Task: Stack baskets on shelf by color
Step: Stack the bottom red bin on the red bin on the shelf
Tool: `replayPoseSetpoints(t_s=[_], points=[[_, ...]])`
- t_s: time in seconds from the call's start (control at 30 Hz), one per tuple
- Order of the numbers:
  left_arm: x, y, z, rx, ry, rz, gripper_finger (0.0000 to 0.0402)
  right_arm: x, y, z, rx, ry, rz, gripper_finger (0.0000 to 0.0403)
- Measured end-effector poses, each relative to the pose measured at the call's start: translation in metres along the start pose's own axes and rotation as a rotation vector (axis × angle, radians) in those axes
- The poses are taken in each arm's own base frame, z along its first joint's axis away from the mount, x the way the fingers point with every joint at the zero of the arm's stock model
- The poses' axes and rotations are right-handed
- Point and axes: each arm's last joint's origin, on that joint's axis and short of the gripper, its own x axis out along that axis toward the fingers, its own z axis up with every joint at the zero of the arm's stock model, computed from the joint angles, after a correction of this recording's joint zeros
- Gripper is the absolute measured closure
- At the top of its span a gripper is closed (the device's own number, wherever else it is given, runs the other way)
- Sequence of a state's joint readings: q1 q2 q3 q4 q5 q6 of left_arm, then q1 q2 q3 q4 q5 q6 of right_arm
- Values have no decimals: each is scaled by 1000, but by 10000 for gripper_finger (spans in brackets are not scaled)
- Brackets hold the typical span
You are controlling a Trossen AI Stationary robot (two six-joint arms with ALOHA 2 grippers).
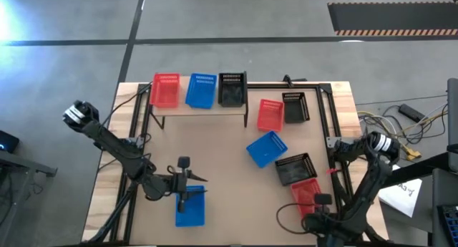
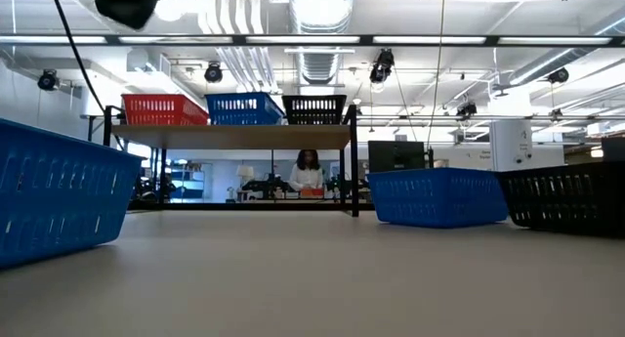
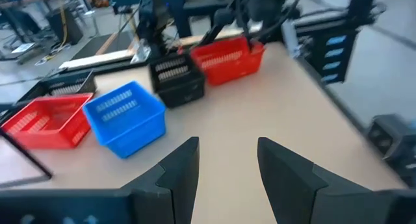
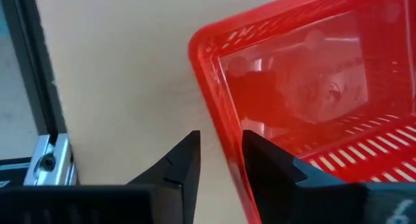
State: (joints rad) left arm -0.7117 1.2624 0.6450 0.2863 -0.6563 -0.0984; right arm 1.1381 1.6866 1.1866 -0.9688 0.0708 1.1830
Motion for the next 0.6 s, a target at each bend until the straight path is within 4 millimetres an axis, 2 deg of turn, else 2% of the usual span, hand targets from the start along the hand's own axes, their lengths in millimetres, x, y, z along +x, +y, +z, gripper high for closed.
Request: replayPoseSetpoints(t_s=[0.2, 0.33, 0.47, 0.6], points=[[-28, -11, 22, -3, -59, -68, 261, 8, 1, 1, -11, 4, -29, 332], [-53, -19, 33, 36, -126, -39, 261, 5, 1, 11, 25, -7, -3, 369], [-72, -25, 44, 51, -193, 50, 261, -16, 9, 34, 25, -56, 72, 392], [-74, -30, 47, 79, -227, 77, 261, -48, 20, 65, -104, -257, 140, 394]])
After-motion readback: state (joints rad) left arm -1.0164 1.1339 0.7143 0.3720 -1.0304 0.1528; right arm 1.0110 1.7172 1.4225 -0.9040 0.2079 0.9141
